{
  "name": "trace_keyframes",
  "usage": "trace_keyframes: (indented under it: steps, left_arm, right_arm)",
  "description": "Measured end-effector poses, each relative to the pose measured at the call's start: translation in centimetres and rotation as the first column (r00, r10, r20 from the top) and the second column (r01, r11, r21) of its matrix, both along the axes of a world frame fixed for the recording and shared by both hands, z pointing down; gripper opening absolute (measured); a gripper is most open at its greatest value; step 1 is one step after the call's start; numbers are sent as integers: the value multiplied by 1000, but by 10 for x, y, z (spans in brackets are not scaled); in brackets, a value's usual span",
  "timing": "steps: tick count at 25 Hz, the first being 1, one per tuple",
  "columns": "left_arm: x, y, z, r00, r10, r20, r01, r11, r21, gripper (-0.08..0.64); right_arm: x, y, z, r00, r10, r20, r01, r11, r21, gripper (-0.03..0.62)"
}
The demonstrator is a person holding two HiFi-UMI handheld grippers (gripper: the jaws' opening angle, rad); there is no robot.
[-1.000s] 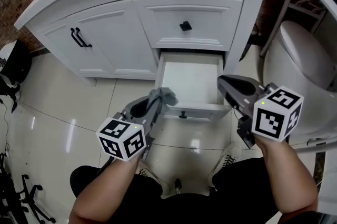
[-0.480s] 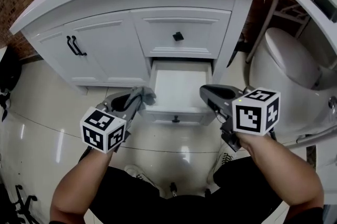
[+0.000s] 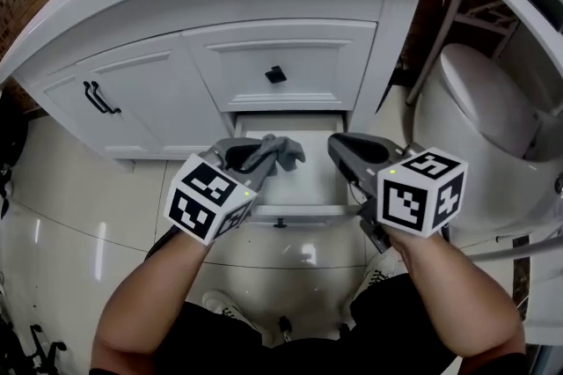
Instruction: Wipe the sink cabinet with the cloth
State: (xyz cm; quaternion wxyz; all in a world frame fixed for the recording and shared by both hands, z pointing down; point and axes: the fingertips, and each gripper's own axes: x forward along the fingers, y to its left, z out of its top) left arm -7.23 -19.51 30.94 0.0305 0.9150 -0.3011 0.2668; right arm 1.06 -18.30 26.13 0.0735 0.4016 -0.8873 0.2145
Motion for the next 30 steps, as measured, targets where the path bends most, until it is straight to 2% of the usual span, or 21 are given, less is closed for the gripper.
trace_keyframes:
  steps: [4, 7, 8, 10, 12, 14, 17, 20, 22, 27, 30]
  left_arm:
    - [33, -32, 21, 1000, 11, -7, -11, 999, -50, 40]
    - [46, -46, 36, 1000, 14, -14, -16, 995, -102, 40]
    - [51, -50, 40, 1000, 27, -4, -27, 993, -111, 40]
    - [61, -56, 53, 997, 61, 44, -55, 990, -133, 40]
    - [71, -62, 74, 990, 82, 113, -64, 986, -157, 40]
    - [80, -72, 90, 985, 83, 150, -56, 983, -177, 40]
    - [95, -85, 105, 983, 79, 168, -44, 978, -203, 40]
    - [102, -93, 123, 969, 81, 235, -32, 978, -206, 40]
    - [103, -100, 133, 963, 71, 262, -18, 980, -200, 40]
    - [96, -110, 140, 970, 22, 241, 29, 978, -206, 40]
    - [98, -107, 144, 967, 31, 253, 23, 978, -207, 40]
  right_arm:
    - [-1, -31, 28, 998, 39, -55, -42, 998, -54, 6]
    - [20, -36, 36, 992, 59, -108, -64, 997, -44, 6]
    - [27, -35, 36, 994, 53, -98, -59, 997, -51, 6]
    - [39, -34, 29, 999, 30, -46, -33, 997, -65, 6]
    - [54, -35, 31, 999, 22, -25, -24, 997, -73, 6]
    - [69, -38, 41, 1000, 22, -10, -23, 995, -94, 6]
    - [85, -42, 69, 1000, 4, -22, -7, 991, -131, 6]
    - [97, -42, 97, 998, -25, -60, 14, 985, -170, 6]
    - [97, -43, 107, 998, -43, -50, 33, 981, -191, 6]
    - [69, -37, 114, 991, -127, -32, 118, 973, -198, 6]
    - [61, -34, 119, 988, -146, -39, 135, 969, -206, 6]
